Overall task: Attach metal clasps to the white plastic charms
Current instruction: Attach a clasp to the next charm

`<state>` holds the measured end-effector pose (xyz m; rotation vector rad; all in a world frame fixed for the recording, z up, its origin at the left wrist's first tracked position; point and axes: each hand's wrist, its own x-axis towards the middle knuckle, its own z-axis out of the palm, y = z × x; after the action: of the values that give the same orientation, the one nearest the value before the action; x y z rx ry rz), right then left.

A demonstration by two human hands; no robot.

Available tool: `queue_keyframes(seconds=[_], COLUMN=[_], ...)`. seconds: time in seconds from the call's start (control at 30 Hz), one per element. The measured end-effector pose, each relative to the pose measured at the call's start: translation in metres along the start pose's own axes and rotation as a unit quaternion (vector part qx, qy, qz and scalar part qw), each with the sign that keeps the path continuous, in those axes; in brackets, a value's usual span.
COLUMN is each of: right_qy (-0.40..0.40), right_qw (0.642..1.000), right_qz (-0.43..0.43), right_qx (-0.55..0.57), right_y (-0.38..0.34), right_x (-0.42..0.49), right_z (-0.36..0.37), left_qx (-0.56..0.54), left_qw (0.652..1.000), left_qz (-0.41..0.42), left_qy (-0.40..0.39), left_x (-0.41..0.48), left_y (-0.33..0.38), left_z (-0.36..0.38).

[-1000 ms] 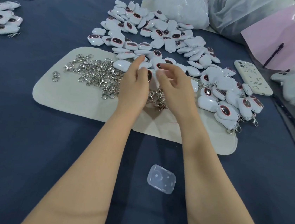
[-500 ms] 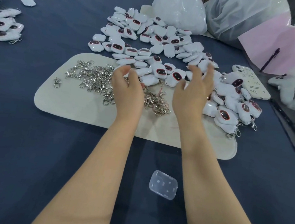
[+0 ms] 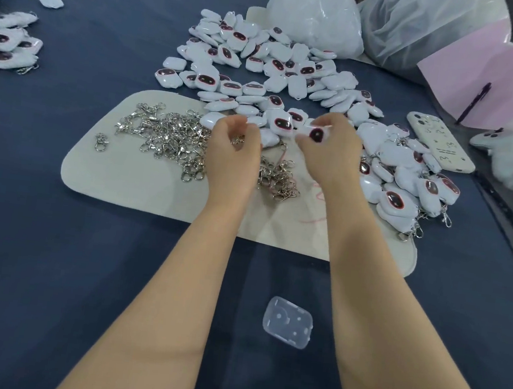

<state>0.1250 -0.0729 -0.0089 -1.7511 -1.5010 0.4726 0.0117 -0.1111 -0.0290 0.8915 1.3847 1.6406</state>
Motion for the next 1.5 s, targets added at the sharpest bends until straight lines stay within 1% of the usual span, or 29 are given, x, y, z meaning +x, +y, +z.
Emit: queue_keyframes(seconds=[0.03,0.07,0.1,0.13,0.17,0.23,0.3,0.37,0.43,0.47,0.53,0.63,0.73,0.77,0.83,0.9,0.97,1.1,1.23,1.3,1.37,1.5], right_qy=[0.018,0.026,0.027,0.021,0.011,-0.004,0.005,0.015,-0.027,-0.054,-0.071,-0.071,-0.084,-0.08,-0.044,-0.001,0.006,-0.003,-0.029,-0.034,-0.036,-0.036], right_qw=[0.994,0.98,0.965,0.957,0.958,0.971,0.989,0.999,0.996,0.989,0.979,0.982,0.987,0.991,0.999,0.991,0.981,0.979,0.979,0.981,0.981,0.978], right_qz=[0.019,0.044,0.061,0.064,0.056,0.029,0.0,-0.013,0.002,0.009,-0.001,-0.007,-0.009,-0.014,-0.014,-0.006,-0.008,-0.073,-0.108,-0.123,-0.129,-0.123], right_qx=[0.103,0.192,0.253,0.281,0.282,0.236,0.147,0.034,-0.083,-0.135,-0.189,-0.174,-0.139,-0.104,0.015,0.131,0.193,0.192,0.17,0.147,0.141,0.163], right_y=[-0.004,-0.009,-0.012,-0.016,-0.018,-0.018,-0.01,0.004,0.013,0.015,0.014,0.009,0.01,0.011,0.01,0.006,0.002,-0.003,-0.003,-0.004,-0.005,-0.006], right_x=[-0.005,-0.011,-0.016,-0.021,-0.024,-0.03,-0.03,-0.027,-0.025,-0.026,-0.028,-0.029,-0.029,-0.028,-0.028,-0.026,-0.025,-0.027,-0.028,-0.029,-0.029,-0.03], right_z=[-0.003,-0.004,-0.003,-0.001,0.002,0.008,0.01,0.008,0.009,0.011,0.016,0.018,0.016,0.016,0.012,0.006,0.003,0.0,-0.002,-0.001,-0.001,0.0], left_qx=[0.006,0.009,0.008,0.002,-0.003,0.001,-0.015,-0.085,-0.139,-0.147,-0.139,-0.115,-0.085,-0.071,-0.035,0.007,0.044,0.067,0.121,0.148,0.147,0.129], left_qw=[1.0,0.999,0.997,0.995,0.993,0.995,0.998,0.995,0.986,0.984,0.985,0.99,0.994,0.995,0.996,0.997,0.997,0.995,0.988,0.981,0.981,0.987], left_qz=[0.0,-0.001,-0.003,-0.005,-0.005,-0.002,-0.018,-0.059,-0.089,-0.097,-0.1,-0.084,-0.057,-0.049,-0.03,-0.011,-0.004,-0.003,0.078,0.096,0.085,0.062], left_qy=[-0.02,-0.048,-0.078,-0.103,-0.115,-0.098,-0.05,-0.006,0.016,0.019,0.018,0.003,-0.032,-0.047,-0.072,-0.078,-0.069,-0.07,-0.065,-0.078,-0.089,-0.074], left_x=[-0.001,-0.001,-0.002,-0.004,-0.004,-0.004,-0.001,0.002,0.006,0.007,0.007,0.006,0.004,0.004,0.001,0.0,0.0,0.0,-0.002,-0.003,-0.006,-0.004], left_y=[0.0,0.0,0.001,0.003,0.003,0.004,0.006,0.006,0.006,0.006,0.005,0.005,0.005,0.005,0.004,0.004,0.004,0.003,0.006,0.007,0.007,0.006], left_z=[0.001,0.002,0.004,0.004,0.004,0.002,-0.002,-0.006,-0.008,-0.008,-0.007,-0.006,-0.005,-0.005,-0.004,-0.003,-0.002,-0.002,-0.004,-0.003,-0.001,0.0])
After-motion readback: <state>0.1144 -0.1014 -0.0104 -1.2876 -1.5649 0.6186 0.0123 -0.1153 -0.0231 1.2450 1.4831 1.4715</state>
